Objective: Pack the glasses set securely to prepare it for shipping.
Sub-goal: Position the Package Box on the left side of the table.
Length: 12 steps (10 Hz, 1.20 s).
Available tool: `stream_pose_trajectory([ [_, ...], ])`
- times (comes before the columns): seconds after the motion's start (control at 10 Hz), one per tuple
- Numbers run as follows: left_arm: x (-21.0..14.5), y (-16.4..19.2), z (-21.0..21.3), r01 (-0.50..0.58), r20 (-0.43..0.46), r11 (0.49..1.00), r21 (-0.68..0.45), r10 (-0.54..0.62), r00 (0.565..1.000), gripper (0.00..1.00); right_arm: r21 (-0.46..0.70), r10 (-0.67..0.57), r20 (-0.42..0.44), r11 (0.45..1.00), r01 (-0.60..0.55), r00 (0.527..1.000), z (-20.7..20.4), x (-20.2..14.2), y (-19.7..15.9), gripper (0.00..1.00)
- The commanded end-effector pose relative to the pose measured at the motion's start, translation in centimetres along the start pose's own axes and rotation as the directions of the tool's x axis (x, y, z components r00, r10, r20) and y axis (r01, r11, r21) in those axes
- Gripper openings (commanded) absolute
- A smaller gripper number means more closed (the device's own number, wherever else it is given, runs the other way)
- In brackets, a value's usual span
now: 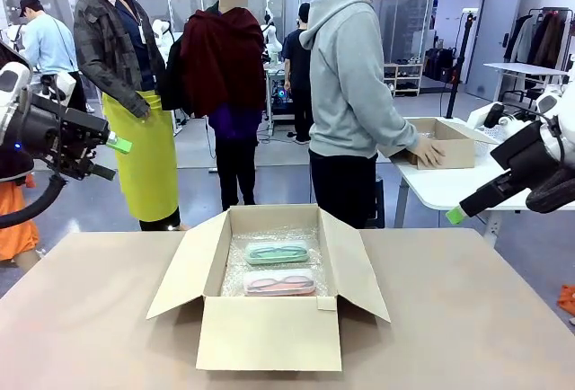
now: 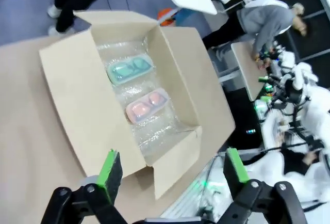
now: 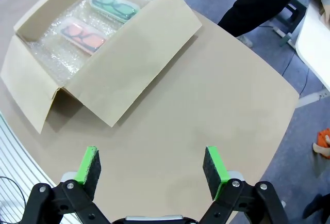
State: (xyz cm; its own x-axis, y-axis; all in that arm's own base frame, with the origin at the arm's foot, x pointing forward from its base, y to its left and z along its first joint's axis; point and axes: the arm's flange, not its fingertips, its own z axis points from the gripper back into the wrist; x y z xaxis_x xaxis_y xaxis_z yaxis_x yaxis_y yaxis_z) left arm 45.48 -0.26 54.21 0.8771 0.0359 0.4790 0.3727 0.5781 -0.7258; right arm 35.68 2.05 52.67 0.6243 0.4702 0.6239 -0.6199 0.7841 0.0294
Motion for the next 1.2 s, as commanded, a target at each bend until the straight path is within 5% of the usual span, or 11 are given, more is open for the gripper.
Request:
stream_pose_trajectory([
  [0.0,1.9,3.5,-1.4,-0.155,-0.032,0.987,-0.039,0.154,0.988,1.0,-0.006,-0.017,-0.006,1.0,0.017,1.0,0.1,0.0,0.3,1.0],
  [0.3,0.8,11.6,-4.2,-0.327,-0.057,0.945,-0.001,0.327,0.943,1.0,-0.006,-0.017,-0.006,1.0,0.017,1.0,0.1,0.0,0.3,1.0],
  [0.6,-0.9,15.8,-6.2,-0.345,-0.066,0.933,-0.099,0.34,0.938,1.0,-0.006,-0.017,-0.006,1.0,0.017,1.0,0.1,0.0,0.3,1.0],
  [1.1,-1.6,15.6,-6.2,-0.371,-0.08,0.928,-0.029,0.367,0.927,1.0,-0.006,-0.017,-0.006,1.0,0.017,1.0,0.1,0.0,0.3,1.0],
])
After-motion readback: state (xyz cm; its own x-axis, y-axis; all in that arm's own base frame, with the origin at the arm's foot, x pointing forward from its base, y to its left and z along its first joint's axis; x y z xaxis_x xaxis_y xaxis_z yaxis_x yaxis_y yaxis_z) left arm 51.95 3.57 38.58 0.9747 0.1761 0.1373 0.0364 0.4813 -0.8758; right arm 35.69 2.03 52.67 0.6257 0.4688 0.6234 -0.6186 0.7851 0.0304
